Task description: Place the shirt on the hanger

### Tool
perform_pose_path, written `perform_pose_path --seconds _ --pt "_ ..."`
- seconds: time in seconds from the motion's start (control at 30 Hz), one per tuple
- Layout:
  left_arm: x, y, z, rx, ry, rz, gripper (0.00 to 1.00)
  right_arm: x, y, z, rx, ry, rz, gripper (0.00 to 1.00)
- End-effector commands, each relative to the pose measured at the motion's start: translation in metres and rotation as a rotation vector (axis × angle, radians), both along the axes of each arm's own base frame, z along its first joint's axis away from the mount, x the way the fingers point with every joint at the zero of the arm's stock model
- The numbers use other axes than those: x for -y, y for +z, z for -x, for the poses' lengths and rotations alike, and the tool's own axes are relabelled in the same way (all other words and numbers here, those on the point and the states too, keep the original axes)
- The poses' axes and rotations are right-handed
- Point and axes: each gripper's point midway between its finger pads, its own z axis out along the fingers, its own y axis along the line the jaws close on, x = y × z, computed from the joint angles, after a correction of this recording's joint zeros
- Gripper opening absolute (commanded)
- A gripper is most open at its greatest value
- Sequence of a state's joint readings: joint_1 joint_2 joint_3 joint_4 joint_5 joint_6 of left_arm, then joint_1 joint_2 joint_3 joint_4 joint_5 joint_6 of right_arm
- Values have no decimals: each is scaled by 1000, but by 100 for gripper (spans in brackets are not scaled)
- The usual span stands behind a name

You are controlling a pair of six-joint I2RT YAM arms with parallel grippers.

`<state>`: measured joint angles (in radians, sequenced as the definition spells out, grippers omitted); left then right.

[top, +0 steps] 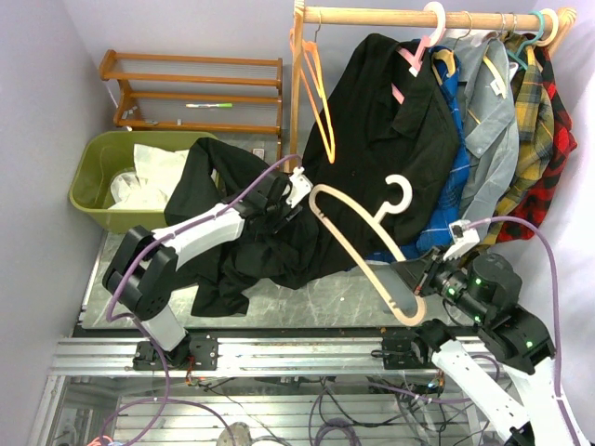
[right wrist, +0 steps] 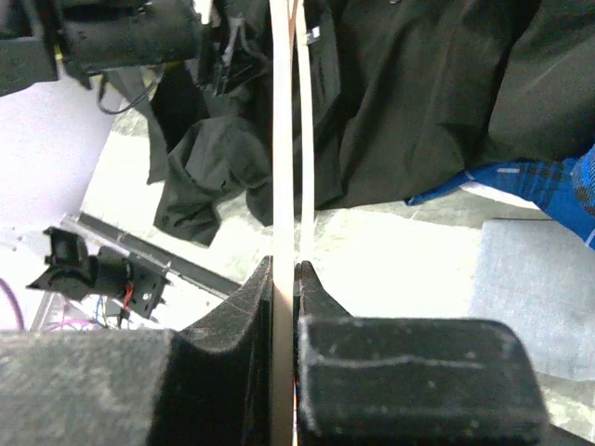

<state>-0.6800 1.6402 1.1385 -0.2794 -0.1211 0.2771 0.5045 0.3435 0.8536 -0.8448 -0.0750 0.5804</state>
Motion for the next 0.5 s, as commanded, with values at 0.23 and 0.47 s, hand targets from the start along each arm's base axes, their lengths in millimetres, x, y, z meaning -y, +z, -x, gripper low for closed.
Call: perform_pose_path --seconds 0.23,0.47 --pt "-1 20 -34 195 121 -15 46 -21 -19 50 -113 238 -47 0" --pt "4 22 -30 178 90 -7 7 -13 -27 39 -111 193 24 0"
